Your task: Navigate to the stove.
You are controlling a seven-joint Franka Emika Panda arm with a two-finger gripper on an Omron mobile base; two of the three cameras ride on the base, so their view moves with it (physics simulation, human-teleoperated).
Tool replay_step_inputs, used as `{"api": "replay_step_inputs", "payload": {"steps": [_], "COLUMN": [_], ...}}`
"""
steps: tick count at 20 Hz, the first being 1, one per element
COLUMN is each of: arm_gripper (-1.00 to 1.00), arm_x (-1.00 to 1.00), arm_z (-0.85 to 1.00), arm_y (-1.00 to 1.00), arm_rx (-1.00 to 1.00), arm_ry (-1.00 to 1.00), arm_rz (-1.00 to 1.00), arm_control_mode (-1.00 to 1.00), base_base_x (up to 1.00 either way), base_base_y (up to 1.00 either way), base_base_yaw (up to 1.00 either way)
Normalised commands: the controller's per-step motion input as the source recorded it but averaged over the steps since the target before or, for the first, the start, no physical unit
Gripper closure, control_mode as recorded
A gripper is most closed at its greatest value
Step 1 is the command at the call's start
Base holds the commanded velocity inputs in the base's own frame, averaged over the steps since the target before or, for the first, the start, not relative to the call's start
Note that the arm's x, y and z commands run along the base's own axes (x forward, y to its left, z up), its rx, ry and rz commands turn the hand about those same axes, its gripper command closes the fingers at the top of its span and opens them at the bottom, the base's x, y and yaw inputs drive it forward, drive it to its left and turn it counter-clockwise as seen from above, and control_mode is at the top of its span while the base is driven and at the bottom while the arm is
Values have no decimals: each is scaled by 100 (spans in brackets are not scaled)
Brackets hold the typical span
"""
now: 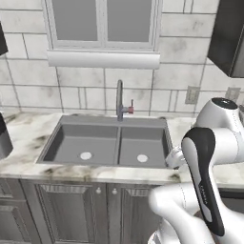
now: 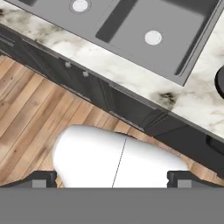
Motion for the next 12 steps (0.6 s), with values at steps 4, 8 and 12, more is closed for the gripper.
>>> {"api": "replay_step_inputs", "payload": {"steps": [4,8,12], "arm_gripper": [-100,-100,-100], "arm_x": [0,0,0], "arm_z": [0,0,0], "arm_y": [0,0,0], "arm_rx": [0,0,0], "arm_ry": [0,0,0], "arm_rz": [0,0,0], "arm_control_mode": [100,100,100], "base_base_x": [-22,-11,-1], "base_base_y": [-52,-49,-43], "base_base_yaw": [-17,-19,-19]}}
